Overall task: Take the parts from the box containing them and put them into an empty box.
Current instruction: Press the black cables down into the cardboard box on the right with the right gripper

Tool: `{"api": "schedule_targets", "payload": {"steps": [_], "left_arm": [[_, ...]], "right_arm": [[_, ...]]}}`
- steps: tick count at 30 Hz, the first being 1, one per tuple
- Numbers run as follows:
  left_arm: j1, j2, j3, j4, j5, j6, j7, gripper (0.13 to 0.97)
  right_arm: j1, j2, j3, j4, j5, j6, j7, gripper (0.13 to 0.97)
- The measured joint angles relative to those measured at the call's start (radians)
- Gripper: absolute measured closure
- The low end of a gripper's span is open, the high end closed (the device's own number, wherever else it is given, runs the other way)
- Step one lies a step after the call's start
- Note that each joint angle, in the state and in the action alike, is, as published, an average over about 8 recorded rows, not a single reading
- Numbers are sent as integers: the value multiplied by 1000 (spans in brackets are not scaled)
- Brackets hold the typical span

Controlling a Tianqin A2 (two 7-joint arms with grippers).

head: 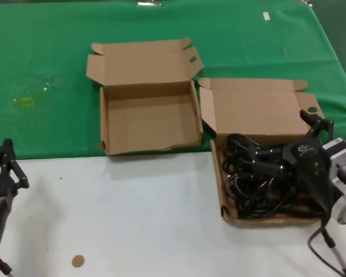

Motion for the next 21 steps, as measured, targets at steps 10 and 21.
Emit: {"api": "schedule_targets", "payload": {"steps": [10, 21], "left_arm": [[0, 0, 0, 0, 0, 0, 0, 953], [0, 0, 0, 0, 0, 0, -1, 953]], "right_arm": [[40, 153, -5, -21, -19, -177, -22, 129], [155, 365, -49, -57, -26, -452, -18, 129]]}}
